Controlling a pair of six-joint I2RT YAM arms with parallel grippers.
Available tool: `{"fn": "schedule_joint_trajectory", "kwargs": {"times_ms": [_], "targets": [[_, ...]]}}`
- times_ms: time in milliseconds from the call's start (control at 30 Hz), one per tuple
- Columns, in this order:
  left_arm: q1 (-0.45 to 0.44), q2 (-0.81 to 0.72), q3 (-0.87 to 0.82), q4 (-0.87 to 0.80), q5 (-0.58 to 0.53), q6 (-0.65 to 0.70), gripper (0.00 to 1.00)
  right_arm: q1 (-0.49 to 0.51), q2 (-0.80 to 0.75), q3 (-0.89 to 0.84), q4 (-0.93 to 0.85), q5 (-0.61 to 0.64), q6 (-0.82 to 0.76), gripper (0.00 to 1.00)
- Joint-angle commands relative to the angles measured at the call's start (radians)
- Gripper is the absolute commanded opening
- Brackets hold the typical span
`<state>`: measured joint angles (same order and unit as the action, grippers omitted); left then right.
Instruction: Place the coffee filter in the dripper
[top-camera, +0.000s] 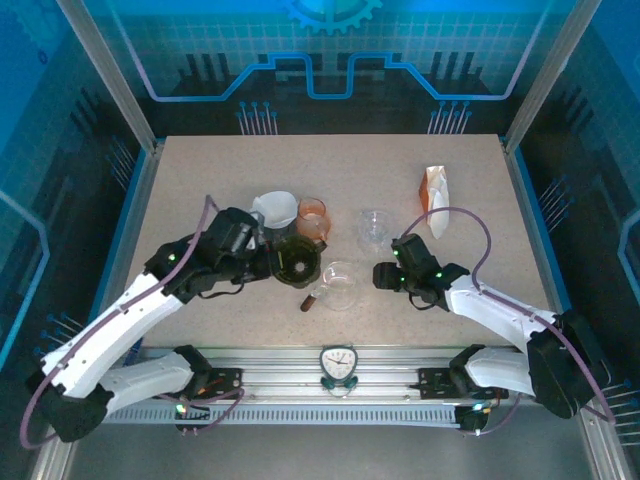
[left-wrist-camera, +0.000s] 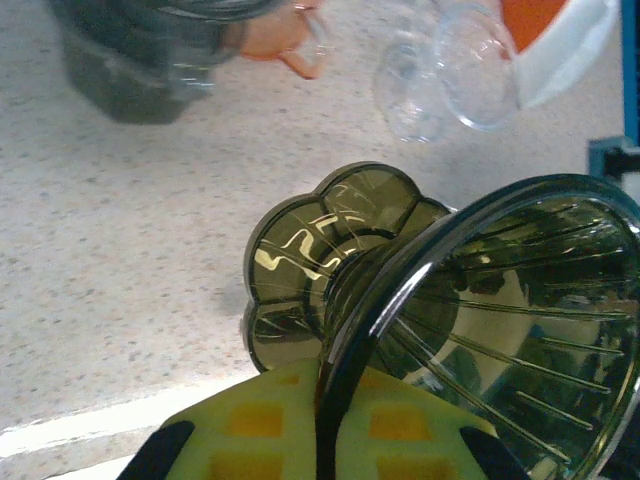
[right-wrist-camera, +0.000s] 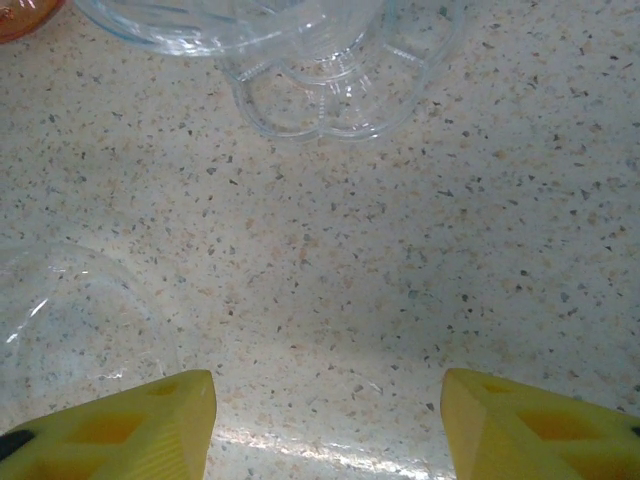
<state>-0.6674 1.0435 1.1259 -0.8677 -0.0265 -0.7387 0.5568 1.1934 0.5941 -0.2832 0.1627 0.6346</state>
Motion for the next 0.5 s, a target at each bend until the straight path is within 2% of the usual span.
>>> {"fn": "schedule_joint_trajectory", "kwargs": {"times_ms": [0, 467], "targets": [[-0.012, 0.051, 0.060, -0.014, 0.024, 0.044, 0.00, 0.005, 0.033, -0.010, 0.039, -0.040, -0.005, 0.62], [-0.011, 0.050, 0.054, -0.008, 0.037, 0.051, 0.00, 0.172, 0.210, 0.060, 0.158, -0.050, 0.023, 0.61]]}}
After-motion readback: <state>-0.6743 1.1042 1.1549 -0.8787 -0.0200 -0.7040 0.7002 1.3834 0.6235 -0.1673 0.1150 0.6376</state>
